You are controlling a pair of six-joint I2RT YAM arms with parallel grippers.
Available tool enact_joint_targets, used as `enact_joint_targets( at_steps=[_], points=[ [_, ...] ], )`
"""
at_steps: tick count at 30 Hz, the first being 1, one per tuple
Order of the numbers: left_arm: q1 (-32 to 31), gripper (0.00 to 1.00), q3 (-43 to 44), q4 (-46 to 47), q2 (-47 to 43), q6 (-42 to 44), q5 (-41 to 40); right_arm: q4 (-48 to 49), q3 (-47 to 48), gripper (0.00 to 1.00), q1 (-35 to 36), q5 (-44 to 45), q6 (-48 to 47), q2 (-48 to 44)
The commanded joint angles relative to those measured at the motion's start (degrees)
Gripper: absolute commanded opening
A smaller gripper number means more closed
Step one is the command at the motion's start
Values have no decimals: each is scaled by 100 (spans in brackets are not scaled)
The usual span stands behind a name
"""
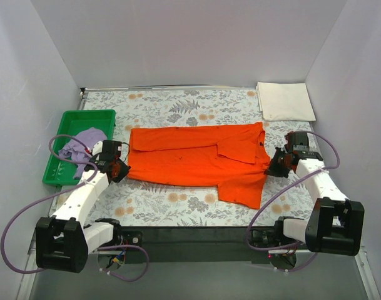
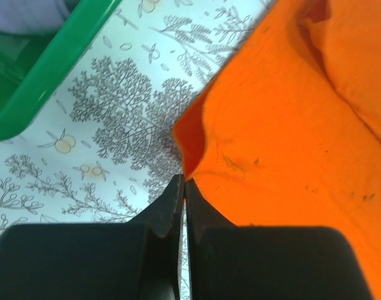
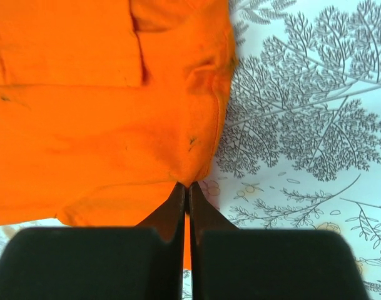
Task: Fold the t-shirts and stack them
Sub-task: Fold the tshirt
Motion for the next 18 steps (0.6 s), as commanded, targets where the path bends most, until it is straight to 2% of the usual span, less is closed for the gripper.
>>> enact_joint_targets(
  at_steps=[1, 11, 18],
  points=[
    [72, 0, 341, 194, 268, 238, -31, -55, 531, 1, -45, -139, -46, 296],
    [537, 0, 851, 581, 937, 563, 321, -90, 1446, 1, -54, -60, -90, 1201],
    [617, 0, 1124, 897, 1499, 625, 444, -73, 1999, 1, -62, -25, -108, 1860]
  ],
)
